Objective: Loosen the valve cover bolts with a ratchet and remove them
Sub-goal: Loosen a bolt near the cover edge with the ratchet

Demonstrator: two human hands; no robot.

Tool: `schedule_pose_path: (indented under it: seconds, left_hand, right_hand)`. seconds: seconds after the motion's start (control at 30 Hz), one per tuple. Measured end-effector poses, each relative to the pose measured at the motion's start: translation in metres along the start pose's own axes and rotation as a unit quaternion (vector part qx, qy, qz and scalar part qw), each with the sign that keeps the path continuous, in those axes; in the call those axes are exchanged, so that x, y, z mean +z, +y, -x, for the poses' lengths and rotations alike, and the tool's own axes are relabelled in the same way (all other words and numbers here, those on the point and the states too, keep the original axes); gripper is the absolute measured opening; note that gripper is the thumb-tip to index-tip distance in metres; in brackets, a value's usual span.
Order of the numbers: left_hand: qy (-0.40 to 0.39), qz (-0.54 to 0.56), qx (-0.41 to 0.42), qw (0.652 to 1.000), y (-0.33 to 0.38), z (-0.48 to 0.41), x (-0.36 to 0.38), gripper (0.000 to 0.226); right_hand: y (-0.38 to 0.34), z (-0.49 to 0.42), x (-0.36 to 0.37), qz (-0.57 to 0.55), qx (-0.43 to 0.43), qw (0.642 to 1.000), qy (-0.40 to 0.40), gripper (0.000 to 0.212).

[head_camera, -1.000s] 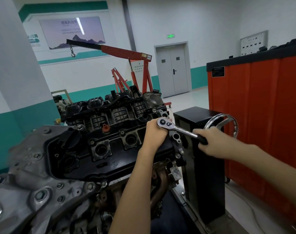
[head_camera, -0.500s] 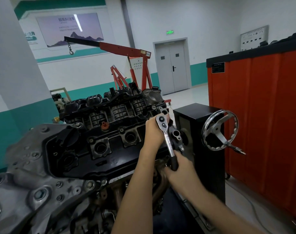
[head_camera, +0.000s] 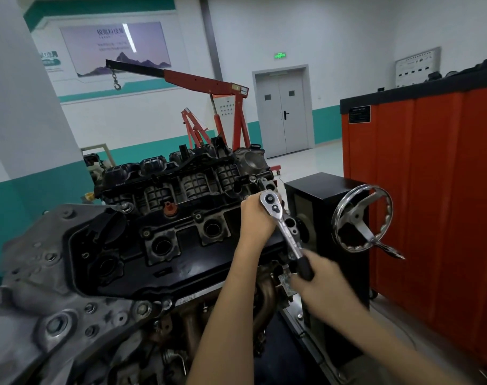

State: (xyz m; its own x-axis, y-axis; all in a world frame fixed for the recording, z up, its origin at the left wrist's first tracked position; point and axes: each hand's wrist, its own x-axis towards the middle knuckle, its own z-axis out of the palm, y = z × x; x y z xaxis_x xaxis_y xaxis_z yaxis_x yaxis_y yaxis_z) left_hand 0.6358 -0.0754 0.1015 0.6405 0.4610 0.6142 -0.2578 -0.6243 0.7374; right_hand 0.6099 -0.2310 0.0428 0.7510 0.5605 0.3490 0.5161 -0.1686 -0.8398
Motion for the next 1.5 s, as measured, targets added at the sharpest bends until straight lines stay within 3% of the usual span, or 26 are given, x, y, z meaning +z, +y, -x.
schedule_pose_path:
  seconds: [0.1, 0.23, 0.33, 0.4, 0.47, 0.53, 0.6, 0.7, 0.8, 0.93, 1.07, 1.13, 1.2, 1.27, 1.33, 1.4, 1.5]
  left_hand:
    - [0.014, -0.007, 0.02, 1.0, 0.002, 0.0, 0.003, 0.058]
    - [-0.025, -0.024, 0.013, 0.999, 0.002, -0.003, -0.004, 0.057]
    - [-0.059, -0.021, -0.012, 0.998, 0.002, -0.004, -0.007, 0.052]
    - [-0.07, -0.039, -0.018, 0.997, 0.003, -0.004, -0.008, 0.043]
    - [-0.066, -0.039, -0.014, 0.997, 0.003, -0.004, -0.01, 0.042]
    - [-0.041, -0.008, -0.032, 0.999, 0.001, -0.002, -0.01, 0.043]
    - [-0.022, 0.022, -0.034, 0.999, 0.0, 0.001, -0.009, 0.05]
    - [-0.006, 0.045, -0.025, 0.999, 0.002, 0.006, -0.003, 0.058]
    - [0.003, 0.034, -0.01, 0.999, 0.004, 0.005, 0.001, 0.056]
    - [-0.008, 0.02, -0.029, 0.999, 0.007, 0.003, -0.004, 0.05]
    - [-0.051, 0.023, -0.038, 0.998, 0.005, 0.005, -0.01, 0.054]
    - [-0.052, 0.008, -0.041, 0.998, 0.008, 0.006, -0.009, 0.04]
    - [-0.048, -0.005, -0.034, 0.998, 0.008, 0.007, -0.009, 0.022]
    - [-0.032, 0.013, -0.029, 0.999, 0.006, 0.008, -0.009, 0.023]
    - [-0.016, 0.044, -0.03, 0.998, 0.001, 0.008, -0.009, 0.04]
    - [-0.011, 0.055, -0.02, 0.998, -0.001, 0.011, -0.005, 0.051]
    - [0.02, 0.074, -0.008, 0.997, -0.003, 0.013, 0.002, 0.045]
  right_hand:
    - [-0.008, 0.008, 0.04, -0.103, 0.036, 0.994, 0.024, 0.007]
    - [-0.002, 0.0, 0.025, -0.066, 0.016, 0.998, -0.003, 0.011]
    - [0.012, -0.022, -0.033, 0.082, -0.009, 0.994, -0.066, 0.016]
    - [0.009, -0.048, -0.072, 0.219, -0.055, 0.97, -0.092, 0.023]
    - [-0.002, -0.069, -0.093, 0.347, -0.111, 0.927, -0.083, 0.029]
    - [-0.006, -0.074, -0.094, 0.392, -0.128, 0.91, -0.054, 0.024]
    - [0.002, -0.058, -0.077, 0.325, -0.094, 0.94, -0.036, 0.016]
    - [0.008, -0.012, -0.024, 0.082, -0.012, 0.996, -0.023, 0.017]
    - [-0.006, 0.008, 0.032, -0.059, 0.029, 0.997, 0.033, 0.007]
    - [-0.015, 0.008, 0.051, -0.092, 0.032, 0.995, 0.031, 0.008]
    - [0.006, -0.012, -0.019, 0.054, -0.013, 0.996, -0.067, 0.018]
    - [0.006, -0.038, -0.063, 0.186, -0.045, 0.977, -0.099, 0.023]
    - [-0.003, -0.062, -0.09, 0.316, -0.084, 0.941, -0.091, 0.028]
    - [-0.004, -0.066, -0.09, 0.359, -0.093, 0.927, -0.059, 0.025]
    - [0.004, -0.044, -0.063, 0.269, -0.063, 0.96, -0.035, 0.019]
    - [0.006, -0.01, -0.021, 0.084, -0.016, 0.996, -0.023, 0.019]
    - [-0.005, 0.009, 0.034, -0.078, 0.034, 0.996, 0.033, 0.012]
